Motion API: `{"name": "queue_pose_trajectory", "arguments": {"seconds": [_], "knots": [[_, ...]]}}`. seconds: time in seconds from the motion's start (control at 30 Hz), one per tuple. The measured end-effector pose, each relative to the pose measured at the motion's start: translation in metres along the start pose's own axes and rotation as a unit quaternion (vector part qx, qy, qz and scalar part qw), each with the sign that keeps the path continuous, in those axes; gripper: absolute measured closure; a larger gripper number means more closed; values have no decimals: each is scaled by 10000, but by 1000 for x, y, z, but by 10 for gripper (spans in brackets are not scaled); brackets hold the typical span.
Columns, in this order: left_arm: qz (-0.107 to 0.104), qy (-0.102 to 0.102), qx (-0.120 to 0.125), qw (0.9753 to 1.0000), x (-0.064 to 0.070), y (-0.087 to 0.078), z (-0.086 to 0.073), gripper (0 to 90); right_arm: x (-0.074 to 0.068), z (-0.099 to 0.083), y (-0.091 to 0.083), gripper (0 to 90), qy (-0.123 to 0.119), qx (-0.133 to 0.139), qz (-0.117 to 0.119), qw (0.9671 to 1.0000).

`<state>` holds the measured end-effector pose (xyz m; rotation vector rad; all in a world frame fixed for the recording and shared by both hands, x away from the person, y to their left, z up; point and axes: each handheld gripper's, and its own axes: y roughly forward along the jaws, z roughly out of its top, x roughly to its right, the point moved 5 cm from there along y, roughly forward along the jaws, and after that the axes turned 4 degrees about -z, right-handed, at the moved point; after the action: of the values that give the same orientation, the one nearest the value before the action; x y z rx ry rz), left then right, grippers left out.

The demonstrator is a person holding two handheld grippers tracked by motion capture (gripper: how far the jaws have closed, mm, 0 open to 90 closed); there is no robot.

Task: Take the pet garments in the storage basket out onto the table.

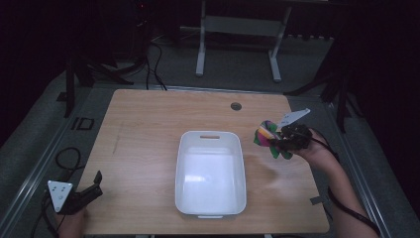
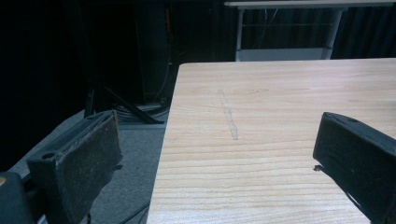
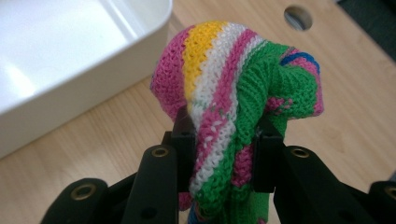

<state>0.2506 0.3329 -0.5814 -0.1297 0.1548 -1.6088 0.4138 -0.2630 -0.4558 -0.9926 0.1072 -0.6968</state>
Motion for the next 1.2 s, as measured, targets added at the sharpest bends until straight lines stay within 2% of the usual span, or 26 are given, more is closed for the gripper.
{"name": "queue_pose_trajectory", "arguments": {"seconds": [0.27, 0.5, 0.57, 0.73, 0.8, 0.93, 1.1, 1.2], "knots": [[-7, 1, 1, 10000, 0, 0, 0, 14, 0, -14, 43, 691, 96, -137, -45, 9998], [-10, 1, 0, 10000, 0, 0, 0, 14, 5, -23, 73, 690, 304, -193, -76, 9993], [-13, 10, -5, 10000, 0, 0, 0, 14, 4, -27, 82, 690, 283, -307, -119, 9991], [-15, 13, -3, 10000, 0, 0, 0, 14, -3, -37, 101, 688, 333, -501, -24, 9982], [-12, 17, 0, 10000, 0, 0, 0, 14, -8, -41, 109, 686, 378, -493, 10, 9981], [-7, 29, -5, 10000, 0, 0, 0, 14, -10, -42, 111, 652, 430, -466, -18, 9980], [-6, 4, 2, 10000, 0, 0, 0, 14, -10, -41, 105, 487, 350, -574, -79, 9977], [7, -1, 4, 10000, 0, 0, 0, 14, -9, -42, 98, 386, 433, -514, -25, 9977]]}}
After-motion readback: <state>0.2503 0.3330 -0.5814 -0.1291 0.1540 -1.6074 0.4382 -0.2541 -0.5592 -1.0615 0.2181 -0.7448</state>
